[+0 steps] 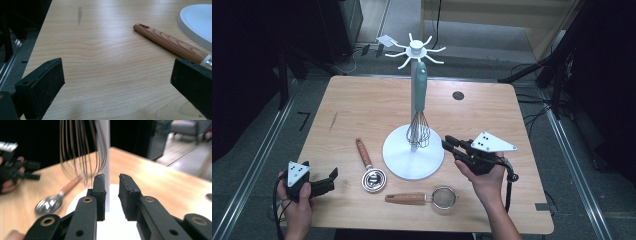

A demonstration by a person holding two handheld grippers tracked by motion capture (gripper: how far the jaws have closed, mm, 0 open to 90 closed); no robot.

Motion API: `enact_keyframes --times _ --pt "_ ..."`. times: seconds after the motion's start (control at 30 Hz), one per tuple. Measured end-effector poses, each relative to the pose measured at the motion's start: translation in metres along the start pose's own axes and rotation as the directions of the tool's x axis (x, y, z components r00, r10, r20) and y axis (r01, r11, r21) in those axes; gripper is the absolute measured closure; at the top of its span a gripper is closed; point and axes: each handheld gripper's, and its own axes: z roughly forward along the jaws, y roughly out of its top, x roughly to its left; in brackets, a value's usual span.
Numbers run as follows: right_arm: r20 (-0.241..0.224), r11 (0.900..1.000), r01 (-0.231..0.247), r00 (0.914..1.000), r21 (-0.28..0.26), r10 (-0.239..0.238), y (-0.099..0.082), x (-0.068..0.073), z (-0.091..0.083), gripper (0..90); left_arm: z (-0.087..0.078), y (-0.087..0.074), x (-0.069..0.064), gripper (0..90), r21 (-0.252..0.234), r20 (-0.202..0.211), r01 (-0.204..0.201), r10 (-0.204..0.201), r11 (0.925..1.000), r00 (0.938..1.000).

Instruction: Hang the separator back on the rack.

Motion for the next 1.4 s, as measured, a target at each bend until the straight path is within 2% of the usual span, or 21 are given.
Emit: enact_keyframes --times 0.13,0.23,0.33,0.43,0.63,0.73,0.97,1.03,1.2,1.4 --pt "-0.065 0.996 0.034 0.9975 0.083 -0.029 -0.007 0.002 0.004 74.7 0.0 0.0 0.0 0.0 -0.001 -0.001 0.002 -0.002 1.0 1.0" --pt "-0.12 0.9863 0.069 0.9914 0.15 -0.051 -0.01 0.005 0.01 74.3 0.0 0.0 0.0 0.0 0.002 0.001 0.002 -0.002 1.0 1.0" --pt "-0.169 0.9693 0.121 0.9819 0.214 -0.085 -0.013 0.01 0.017 72.7 0.001 0.001 0.0 0.0 0.007 0.006 -0.004 0.004 1.0 1.0" --pt "-0.198 0.9436 0.18 0.972 0.278 -0.127 -0.016 0.016 0.024 73.0 0.001 0.001 0.0 0.0 0.007 0.004 -0.003 0.003 1.0 1.0" --pt "-0.251 0.9101 0.211 0.96 0.356 -0.125 -0.018 0.024 0.034 72.8 0.002 0.001 0.001 0.0 0.007 0.01 -0.001 0.001 1.0 0.9999" --pt "-0.283 0.8967 0.233 0.9505 0.376 -0.128 -0.019 0.028 0.037 71.8 0.002 0.001 0.001 0.0 0.009 0.011 0.0 0.0 1.0 0.9999" --pt "-0.31 0.8703 0.26 0.9414 0.418 -0.132 -0.02 0.033 0.042 69.7 0.003 0.002 0.002 0.0 0.01 0.012 -0.002 0.001 1.0 0.9999" --pt "-0.327 0.8609 0.274 0.9353 0.429 -0.135 -0.021 0.034 0.044 68.6 0.003 0.002 0.001 0.0 0.009 0.012 -0.001 0.001 1.0 0.9999" --pt "-0.354 0.8311 0.319 0.9216 0.455 -0.16 -0.02 0.039 0.048 67.8 0.004 0.002 0.002 0.0 0.011 0.014 -0.001 0.001 0.9999 0.9999" --pt "-0.372 0.7967 0.357 0.9105 0.488 -0.18 -0.02 0.045 0.052 69.0 0.004 0.002 0.001 0.0 0.013 0.013 -0.004 0.004 0.9999 0.9999"
